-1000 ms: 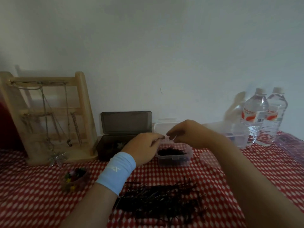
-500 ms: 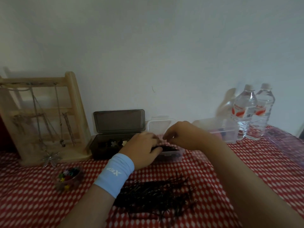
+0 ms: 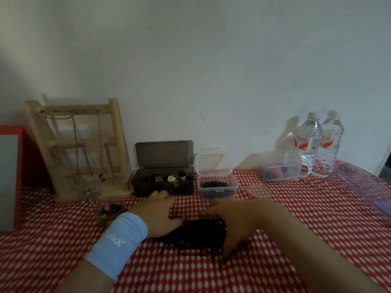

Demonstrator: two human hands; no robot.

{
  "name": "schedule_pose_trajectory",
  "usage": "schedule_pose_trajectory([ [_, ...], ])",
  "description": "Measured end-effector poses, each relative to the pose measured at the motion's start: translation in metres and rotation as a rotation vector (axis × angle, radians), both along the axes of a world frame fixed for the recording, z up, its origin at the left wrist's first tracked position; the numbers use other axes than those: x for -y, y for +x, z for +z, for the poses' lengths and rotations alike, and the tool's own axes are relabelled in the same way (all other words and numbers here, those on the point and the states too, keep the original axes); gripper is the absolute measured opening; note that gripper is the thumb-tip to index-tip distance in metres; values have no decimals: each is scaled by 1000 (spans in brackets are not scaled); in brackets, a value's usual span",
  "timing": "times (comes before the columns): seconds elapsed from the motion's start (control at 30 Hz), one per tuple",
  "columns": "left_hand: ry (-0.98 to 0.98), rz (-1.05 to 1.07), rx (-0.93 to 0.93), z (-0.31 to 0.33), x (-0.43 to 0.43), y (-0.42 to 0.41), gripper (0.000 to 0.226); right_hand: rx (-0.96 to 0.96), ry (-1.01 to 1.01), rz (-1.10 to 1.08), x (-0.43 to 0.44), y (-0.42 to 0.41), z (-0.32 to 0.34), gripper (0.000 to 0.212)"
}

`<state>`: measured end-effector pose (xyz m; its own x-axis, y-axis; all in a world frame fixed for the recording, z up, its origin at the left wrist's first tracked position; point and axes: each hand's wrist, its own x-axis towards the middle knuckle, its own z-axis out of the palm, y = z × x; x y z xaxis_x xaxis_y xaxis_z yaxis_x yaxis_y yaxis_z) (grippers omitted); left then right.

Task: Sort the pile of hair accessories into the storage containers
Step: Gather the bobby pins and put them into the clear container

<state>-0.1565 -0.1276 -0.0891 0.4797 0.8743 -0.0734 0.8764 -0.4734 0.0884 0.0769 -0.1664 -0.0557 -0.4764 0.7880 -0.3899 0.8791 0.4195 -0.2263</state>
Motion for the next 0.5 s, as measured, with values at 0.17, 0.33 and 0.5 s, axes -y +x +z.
schedule_pose_trajectory([
  [0.17,-42,-15,151,-13,16,1,41,-86,73,-42,2,-17,-6,59],
  [0.33,-144,-77,263,-2,26,2,30,-148,138,-101,3,-23,-12,56],
  [0.5,-222,-57,180,2,33,8,80,-189,159,-216,14,-6,10,46],
])
